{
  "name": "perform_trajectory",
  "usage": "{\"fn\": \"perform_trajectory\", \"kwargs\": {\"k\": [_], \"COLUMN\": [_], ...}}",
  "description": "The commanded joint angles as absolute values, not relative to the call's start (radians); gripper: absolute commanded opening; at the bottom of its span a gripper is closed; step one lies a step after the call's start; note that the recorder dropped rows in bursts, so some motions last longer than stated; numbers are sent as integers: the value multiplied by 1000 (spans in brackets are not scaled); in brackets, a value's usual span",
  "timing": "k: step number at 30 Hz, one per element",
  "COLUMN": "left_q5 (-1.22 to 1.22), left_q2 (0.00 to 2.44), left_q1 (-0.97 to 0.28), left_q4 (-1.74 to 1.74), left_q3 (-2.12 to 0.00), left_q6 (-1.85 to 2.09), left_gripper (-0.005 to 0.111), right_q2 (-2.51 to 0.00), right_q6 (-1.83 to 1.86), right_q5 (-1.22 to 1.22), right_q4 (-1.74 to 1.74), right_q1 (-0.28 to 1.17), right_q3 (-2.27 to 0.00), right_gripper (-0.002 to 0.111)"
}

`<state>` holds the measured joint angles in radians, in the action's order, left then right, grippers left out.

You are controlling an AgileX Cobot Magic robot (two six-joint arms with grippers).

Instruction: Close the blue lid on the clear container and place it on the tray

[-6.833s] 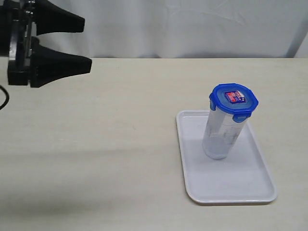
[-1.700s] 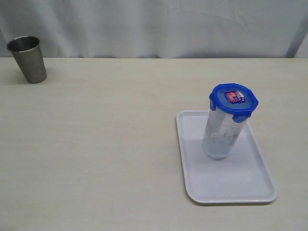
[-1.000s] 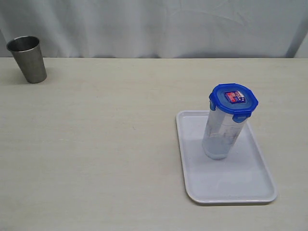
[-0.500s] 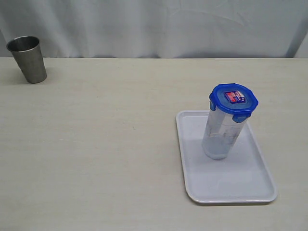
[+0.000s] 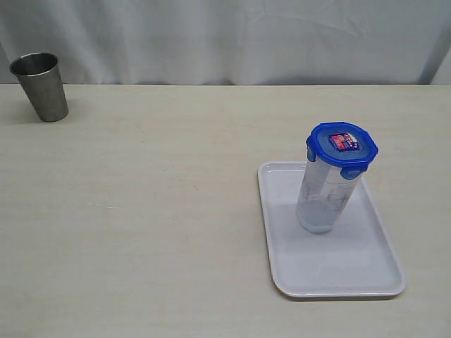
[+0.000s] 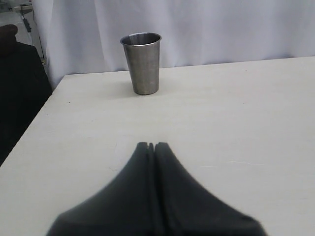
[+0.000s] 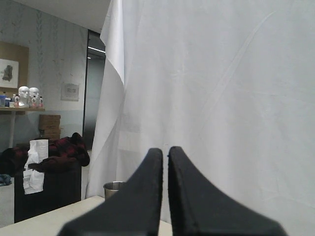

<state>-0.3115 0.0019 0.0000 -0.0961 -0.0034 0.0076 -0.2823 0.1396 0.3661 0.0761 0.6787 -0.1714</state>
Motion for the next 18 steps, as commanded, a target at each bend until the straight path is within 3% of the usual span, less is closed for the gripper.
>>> {"fn": "perform_trajectory", "kwargs": {"k": [1, 6, 15, 18], "left_q5": [-306, -306, -306, -306], "left_q2": [0, 0, 0, 0], "left_q1": [-1, -1, -1, -1], "left_q4": [-93, -93, -93, -93], "left_q3": [0, 0, 0, 0], "left_q6": [10, 10, 10, 10], "left_gripper": [0, 0, 0, 0], "right_q2": [-277, -277, -277, -224], "right_q6": [163, 391, 351, 240], "right_q5": [365, 374, 393, 395], "right_q4": [67, 67, 96, 96], "right_q1": [673, 673, 670, 598], "right_q3": [-167, -167, -155, -110], "right_gripper": [5, 5, 5, 5]}}
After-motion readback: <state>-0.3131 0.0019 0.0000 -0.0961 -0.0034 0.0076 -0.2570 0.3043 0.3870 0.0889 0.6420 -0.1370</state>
